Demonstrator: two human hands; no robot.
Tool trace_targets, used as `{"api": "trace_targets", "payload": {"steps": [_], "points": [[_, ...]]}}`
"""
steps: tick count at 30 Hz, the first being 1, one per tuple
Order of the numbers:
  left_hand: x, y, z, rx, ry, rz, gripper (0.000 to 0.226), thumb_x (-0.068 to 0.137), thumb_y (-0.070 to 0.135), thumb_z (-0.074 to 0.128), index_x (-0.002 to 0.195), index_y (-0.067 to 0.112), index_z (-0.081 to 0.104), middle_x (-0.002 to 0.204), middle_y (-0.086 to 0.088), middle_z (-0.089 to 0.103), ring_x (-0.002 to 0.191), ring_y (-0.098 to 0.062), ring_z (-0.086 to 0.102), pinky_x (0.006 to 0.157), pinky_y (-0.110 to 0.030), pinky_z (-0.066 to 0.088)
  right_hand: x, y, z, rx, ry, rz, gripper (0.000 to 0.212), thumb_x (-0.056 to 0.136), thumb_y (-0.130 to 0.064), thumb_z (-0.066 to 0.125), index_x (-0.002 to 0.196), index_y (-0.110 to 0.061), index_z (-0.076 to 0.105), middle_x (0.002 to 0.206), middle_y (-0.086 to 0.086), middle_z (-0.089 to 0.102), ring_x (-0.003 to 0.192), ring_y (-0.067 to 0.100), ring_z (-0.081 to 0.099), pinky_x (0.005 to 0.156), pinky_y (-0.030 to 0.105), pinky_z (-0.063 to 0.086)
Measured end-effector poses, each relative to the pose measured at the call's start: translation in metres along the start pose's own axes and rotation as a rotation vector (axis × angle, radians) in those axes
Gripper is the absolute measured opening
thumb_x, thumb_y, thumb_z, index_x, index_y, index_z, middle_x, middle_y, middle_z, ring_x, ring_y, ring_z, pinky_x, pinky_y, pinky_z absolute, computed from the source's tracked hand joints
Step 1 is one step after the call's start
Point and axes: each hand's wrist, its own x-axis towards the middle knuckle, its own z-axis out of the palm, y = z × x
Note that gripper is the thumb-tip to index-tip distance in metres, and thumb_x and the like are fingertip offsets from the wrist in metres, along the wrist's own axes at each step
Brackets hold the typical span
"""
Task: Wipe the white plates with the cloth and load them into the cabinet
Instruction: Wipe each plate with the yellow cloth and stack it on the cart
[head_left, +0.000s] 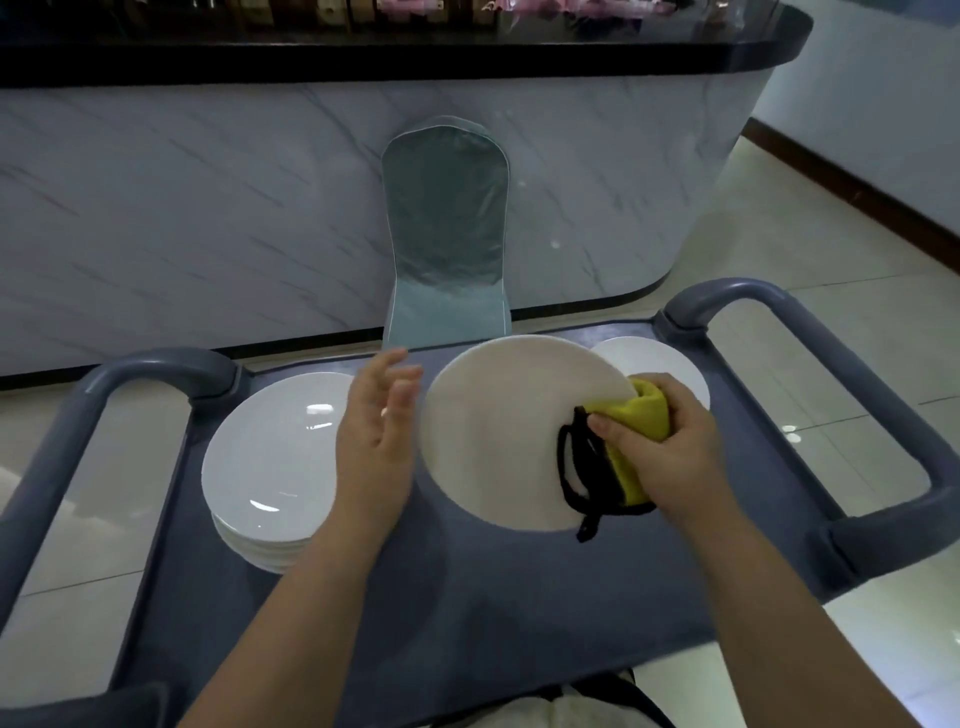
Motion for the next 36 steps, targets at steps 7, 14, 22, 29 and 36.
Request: {"api": "trace_targets", "payload": {"steps": [7, 14, 22, 29, 36], "points": [[0.025, 0.034, 0.017, 0.422, -0.158, 0.371, 0.027, 0.096, 0.039, 0.05, 0.096, 0.021, 0.07, 0.075, 0.014, 0.061, 0.07, -0.004, 0.054, 0.06, -0.011, 0.038, 0.016, -0.041, -0.001, -0.24, -0.165, -0.222, 0.042, 0.062, -0.037, 0.088, 0.094, -0.042, 0.061, 0.095, -0.029, 0.061, 0.091, -0.007, 0.056, 0.073, 0.0, 0.038], [0.007, 0.011, 0.026, 0.102, 0.142, -0.159, 0.024, 0.096, 0.033, 0.056, 0.078, 0.035, 0.071, 0.068, 0.023, 0.066, 0.064, 0.005, 0.056, 0.061, -0.014, 0.043, -0.016, -0.007, 0.005, 0.182, 0.052, 0.172, 0.044, 0.061, -0.041, 0.087, 0.098, -0.033, 0.065, 0.095, -0.01, 0.071, 0.09, 0.011, 0.067, 0.08, 0.039, 0.058], [0.01, 0.012, 0.032, 0.367, -0.056, 0.206, 0.024, 0.097, 0.036, 0.053, 0.096, 0.021, 0.072, 0.075, 0.013, 0.066, 0.069, -0.004, 0.056, 0.065, -0.017, 0.044, -0.006, 0.013, -0.006, -0.047, -0.091, 0.092, 0.039, 0.067, -0.029, 0.087, 0.096, -0.036, 0.062, 0.093, -0.018, 0.067, 0.089, 0.002, 0.062, 0.076, 0.019, 0.052], [0.026, 0.035, 0.036, 0.44, -0.168, 0.391, 0.014, 0.091, 0.026, 0.063, 0.086, 0.02, 0.074, 0.068, 0.013, 0.065, 0.069, -0.008, 0.056, 0.061, -0.014, 0.039, 0.001, -0.014, 0.001, -0.093, -0.091, -0.142, 0.043, 0.062, -0.044, 0.084, 0.096, -0.048, 0.058, 0.095, -0.024, 0.065, 0.091, -0.004, 0.06, 0.074, 0.009, 0.046], [0.018, 0.021, 0.033, 0.363, -0.021, 0.252, 0.021, 0.094, 0.035, 0.058, 0.09, 0.02, 0.072, 0.067, 0.012, 0.064, 0.066, -0.006, 0.055, 0.06, -0.017, 0.041, 0.0, 0.005, 0.0, -0.033, -0.032, 0.011, 0.037, 0.067, -0.029, 0.087, 0.091, -0.038, 0.061, 0.09, -0.021, 0.065, 0.084, -0.003, 0.06, 0.069, 0.01, 0.048]]}}
